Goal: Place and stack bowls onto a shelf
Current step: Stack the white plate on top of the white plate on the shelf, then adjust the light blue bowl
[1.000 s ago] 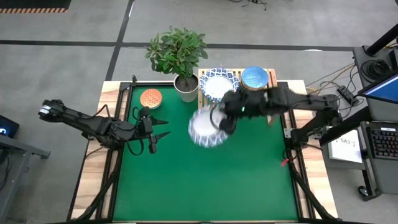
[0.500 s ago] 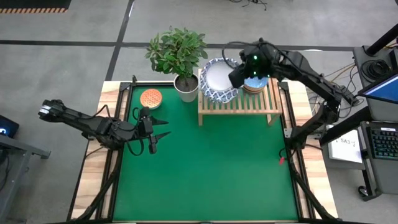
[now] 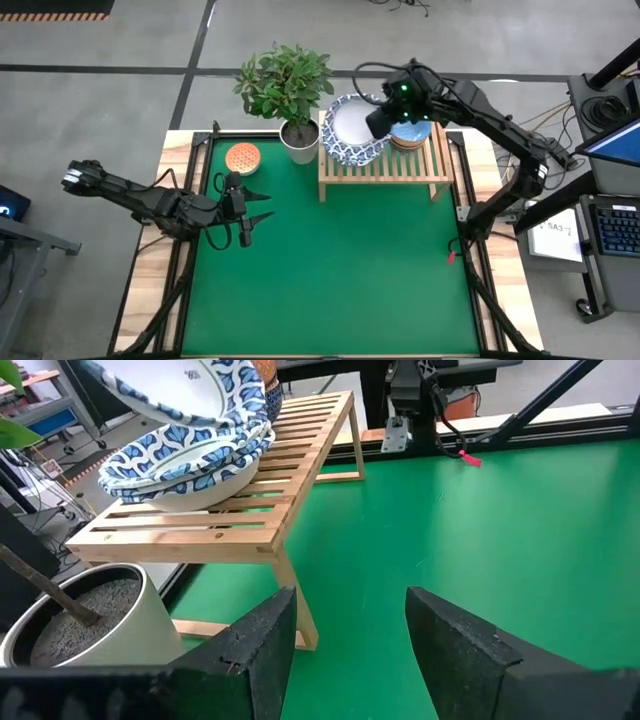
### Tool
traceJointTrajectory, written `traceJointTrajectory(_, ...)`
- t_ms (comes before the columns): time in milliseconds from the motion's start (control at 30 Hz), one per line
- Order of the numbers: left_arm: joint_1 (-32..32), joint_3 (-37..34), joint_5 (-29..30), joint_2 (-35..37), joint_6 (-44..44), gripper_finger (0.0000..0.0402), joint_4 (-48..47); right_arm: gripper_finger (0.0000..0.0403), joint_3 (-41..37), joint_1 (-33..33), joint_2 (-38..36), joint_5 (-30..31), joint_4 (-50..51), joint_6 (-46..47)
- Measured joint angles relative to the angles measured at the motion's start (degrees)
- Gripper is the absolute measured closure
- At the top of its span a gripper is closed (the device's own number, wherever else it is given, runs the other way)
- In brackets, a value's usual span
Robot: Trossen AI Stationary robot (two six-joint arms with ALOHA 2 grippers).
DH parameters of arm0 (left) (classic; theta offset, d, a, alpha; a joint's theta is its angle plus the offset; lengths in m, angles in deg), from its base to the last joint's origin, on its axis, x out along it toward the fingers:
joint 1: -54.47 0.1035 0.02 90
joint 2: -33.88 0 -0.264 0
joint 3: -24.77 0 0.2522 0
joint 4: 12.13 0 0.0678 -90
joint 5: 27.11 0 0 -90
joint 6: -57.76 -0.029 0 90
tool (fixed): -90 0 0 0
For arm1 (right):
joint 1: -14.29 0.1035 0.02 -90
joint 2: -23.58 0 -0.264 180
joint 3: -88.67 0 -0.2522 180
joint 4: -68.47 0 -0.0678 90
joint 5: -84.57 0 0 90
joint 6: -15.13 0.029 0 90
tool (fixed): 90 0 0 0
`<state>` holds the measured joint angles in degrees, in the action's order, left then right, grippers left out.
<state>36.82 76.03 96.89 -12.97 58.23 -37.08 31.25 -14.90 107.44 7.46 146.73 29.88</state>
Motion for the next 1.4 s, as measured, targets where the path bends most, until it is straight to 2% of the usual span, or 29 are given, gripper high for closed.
traceJointTrajectory(133, 0.02, 0.0, -0.02, 0.0, 0.0, 0.0229, -0.01, 0.0387, -0.29, 0.0, 1.0, 0.12, -0.6, -0.62)
traceJointTrajectory(433, 0.02, 0.0, -0.02, 0.0, 0.0, 0.0229, -0.01, 0.0319, 0.16, -0.09, 3.17, 0.16, -2.44, -1.05)
traceJointTrajectory(633, 0.01, 0.0, -0.02, 0.0, 0.0, 0.0229, -0.01, 0.0295, 0.3, -0.24, 3.24, 0.62, -2.39, -1.95)
traceJointTrajectory(933, 0.0, 0.0, -0.04, 0.0, 0.0, 0.0229, -0.01, 0.0296, 0.47, -0.07, 1.34, 0.16, 0.0, -3.98)
traceJointTrajectory(1067, 0.02, 0.0, -0.04, 0.0, 0.0, 0.0229, -0.01, 0.0303, 0.47, 0.1, 0.65, 0.12, 6.17, -3.36)
traceJointTrajectory(1233, 0.0, 0.0, -0.04, 0.0, 0.0, 0.0229, -0.01, 0.0305, 0.32, 1.99, 0.57, 0.21, 14.8, -10.87)
traceJointTrajectory(1400, 0.01, -0.02, -0.04, 0.0, 0.0, 0.0229, 0.0, 0.0305, 0.3, 2.16, 0.57, 0.7, 15.81, -10.38)
